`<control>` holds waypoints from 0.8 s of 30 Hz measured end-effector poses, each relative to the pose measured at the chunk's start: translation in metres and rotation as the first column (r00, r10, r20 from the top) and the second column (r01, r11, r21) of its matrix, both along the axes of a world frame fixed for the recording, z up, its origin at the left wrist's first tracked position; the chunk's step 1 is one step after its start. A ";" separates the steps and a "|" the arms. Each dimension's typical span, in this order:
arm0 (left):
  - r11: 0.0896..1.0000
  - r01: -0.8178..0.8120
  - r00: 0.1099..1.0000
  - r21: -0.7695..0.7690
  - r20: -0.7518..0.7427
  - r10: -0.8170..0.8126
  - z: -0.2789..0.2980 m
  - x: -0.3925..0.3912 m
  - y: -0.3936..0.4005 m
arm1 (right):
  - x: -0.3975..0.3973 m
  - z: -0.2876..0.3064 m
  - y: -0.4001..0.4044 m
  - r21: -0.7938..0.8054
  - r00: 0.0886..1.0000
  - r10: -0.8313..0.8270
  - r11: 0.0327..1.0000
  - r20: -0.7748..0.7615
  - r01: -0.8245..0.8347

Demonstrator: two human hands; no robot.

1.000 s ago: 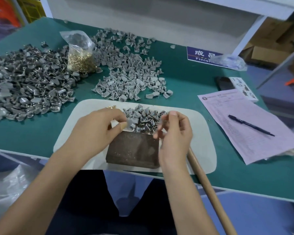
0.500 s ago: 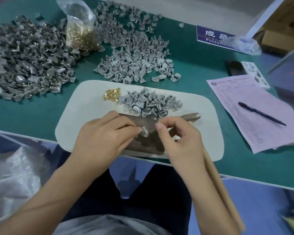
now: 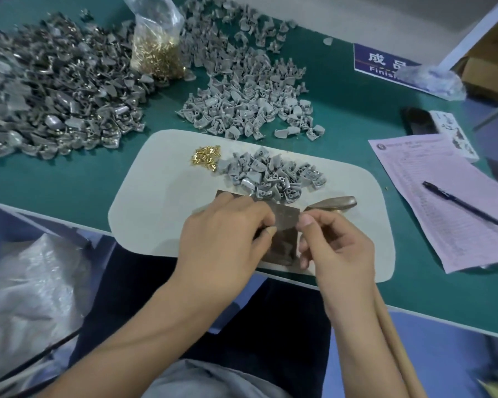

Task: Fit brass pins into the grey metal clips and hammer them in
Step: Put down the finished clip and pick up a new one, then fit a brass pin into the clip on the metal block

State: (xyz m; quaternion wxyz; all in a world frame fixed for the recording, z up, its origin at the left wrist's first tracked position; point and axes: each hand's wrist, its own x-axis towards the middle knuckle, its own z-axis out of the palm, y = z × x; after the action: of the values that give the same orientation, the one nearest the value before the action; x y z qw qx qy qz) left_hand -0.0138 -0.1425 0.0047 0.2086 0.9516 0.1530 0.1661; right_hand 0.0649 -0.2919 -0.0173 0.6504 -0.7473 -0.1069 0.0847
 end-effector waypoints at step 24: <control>0.909 0.079 0.995 -0.410 0.086 -0.047 -0.018 -0.009 0.027 | 0.024 0.040 0.022 -0.709 0.650 0.667 0.651 0.365 -0.270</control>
State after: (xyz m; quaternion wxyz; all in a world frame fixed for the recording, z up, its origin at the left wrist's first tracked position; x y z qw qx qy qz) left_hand -0.0225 -0.1153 -0.0135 0.4158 0.8835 0.1460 0.1586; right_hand 0.0886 -0.2694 0.0223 0.2624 -0.8384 -0.4752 0.0488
